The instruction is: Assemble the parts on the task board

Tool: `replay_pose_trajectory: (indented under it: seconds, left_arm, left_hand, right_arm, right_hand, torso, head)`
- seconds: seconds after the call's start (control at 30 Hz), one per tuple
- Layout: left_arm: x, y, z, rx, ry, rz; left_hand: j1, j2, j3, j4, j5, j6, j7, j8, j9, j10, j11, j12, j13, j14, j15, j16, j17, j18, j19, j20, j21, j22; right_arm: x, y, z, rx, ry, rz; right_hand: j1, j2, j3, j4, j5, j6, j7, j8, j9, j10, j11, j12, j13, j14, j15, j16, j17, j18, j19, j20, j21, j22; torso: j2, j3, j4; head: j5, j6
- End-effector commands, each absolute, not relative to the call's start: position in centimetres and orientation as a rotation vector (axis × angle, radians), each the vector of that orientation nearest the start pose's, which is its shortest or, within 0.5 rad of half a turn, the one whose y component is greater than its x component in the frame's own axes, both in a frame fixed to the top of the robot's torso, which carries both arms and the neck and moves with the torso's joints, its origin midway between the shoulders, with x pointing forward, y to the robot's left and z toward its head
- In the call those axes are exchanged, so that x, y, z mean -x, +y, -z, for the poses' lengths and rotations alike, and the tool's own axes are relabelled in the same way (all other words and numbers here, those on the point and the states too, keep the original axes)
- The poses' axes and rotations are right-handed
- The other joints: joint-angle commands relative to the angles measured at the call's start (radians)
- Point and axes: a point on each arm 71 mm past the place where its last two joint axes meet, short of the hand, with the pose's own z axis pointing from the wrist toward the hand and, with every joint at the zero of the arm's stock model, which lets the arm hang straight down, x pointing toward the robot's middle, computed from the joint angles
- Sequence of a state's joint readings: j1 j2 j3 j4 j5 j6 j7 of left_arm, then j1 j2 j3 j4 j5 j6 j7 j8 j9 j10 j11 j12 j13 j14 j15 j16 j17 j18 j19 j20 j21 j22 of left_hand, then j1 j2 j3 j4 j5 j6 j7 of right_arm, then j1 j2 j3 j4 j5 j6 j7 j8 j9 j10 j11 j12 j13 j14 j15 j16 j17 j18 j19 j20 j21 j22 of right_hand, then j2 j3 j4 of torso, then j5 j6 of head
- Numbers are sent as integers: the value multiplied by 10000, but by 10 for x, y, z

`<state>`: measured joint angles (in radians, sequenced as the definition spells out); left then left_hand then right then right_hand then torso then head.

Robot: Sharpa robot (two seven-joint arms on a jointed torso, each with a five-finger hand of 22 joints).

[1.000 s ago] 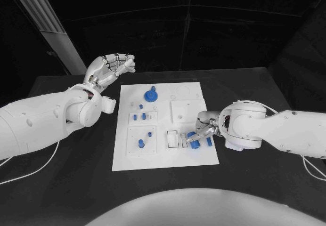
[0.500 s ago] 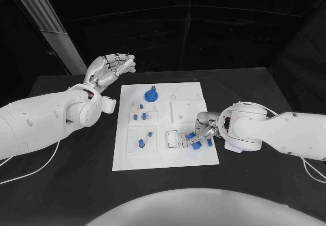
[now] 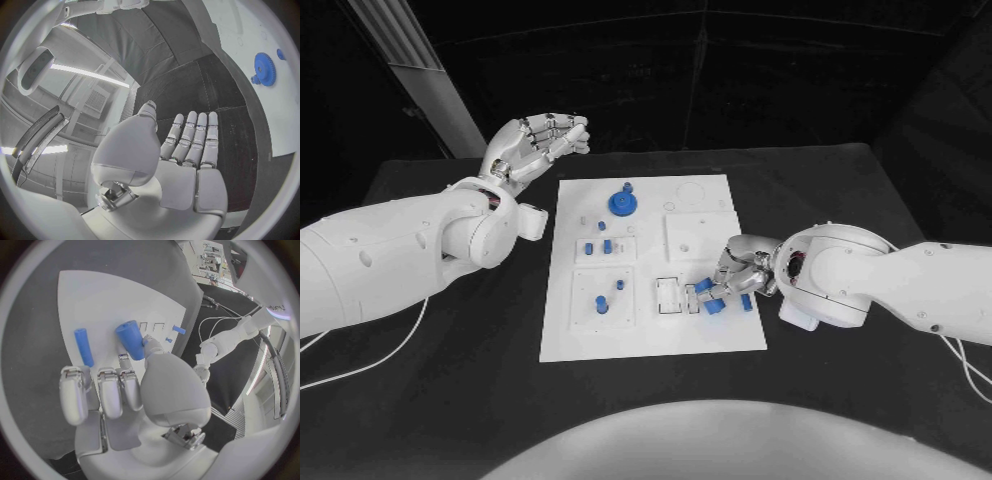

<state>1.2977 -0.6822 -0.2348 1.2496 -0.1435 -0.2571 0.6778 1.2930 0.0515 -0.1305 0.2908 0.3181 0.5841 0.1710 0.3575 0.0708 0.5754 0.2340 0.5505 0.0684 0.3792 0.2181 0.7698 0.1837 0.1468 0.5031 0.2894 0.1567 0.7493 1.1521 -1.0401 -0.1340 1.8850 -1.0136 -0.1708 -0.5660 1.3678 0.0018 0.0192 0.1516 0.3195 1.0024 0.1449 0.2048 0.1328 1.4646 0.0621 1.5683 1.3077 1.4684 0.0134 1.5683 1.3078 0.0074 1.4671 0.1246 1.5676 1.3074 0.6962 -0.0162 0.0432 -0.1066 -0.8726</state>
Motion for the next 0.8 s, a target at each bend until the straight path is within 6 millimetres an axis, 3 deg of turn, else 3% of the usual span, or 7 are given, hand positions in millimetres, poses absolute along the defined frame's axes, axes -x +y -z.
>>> replay_pose_trajectory:
  seconds: [0.03, 0.8]
  left_arm:
    - [-524, 204, 178, 6031, 12126, 16305]
    - [-524, 204, 179, 6057, 12162, 16291]
  left_hand:
    - [-14, 115, -67, 12, 33, -96, 995, 65, -12, -75, -19, 66, -16, -88, 13, 52, -9, -178, 54, -6, -57, -8]
    - [-9, 126, -79, 12, 36, -106, 996, 82, -12, -84, -18, 82, -16, -95, 15, 68, -30, -181, 49, -6, -62, -14]
  right_arm:
    - [-380, -215, 239, -5170, 22482, -6299]
    - [-377, -216, 233, -6734, 21913, -8202]
  right_hand:
    - [-12, 44, 920, -899, -65, 376, -256, 49, 57, 1062, -47, 25, 2631, 1024, -69, 24, 2630, -74, 1037, -80, 32, 2634]
    - [-75, -23, 1019, -951, -239, 612, -233, -126, -26, 1062, -41, 25, 2631, 1024, -73, 24, 2630, -74, 1037, -102, 32, 2634]
  torso:
    - [-7, -11, -5]
    - [-2, -8, 7]
  head:
    - [-25, 0]
    - [-11, 0]
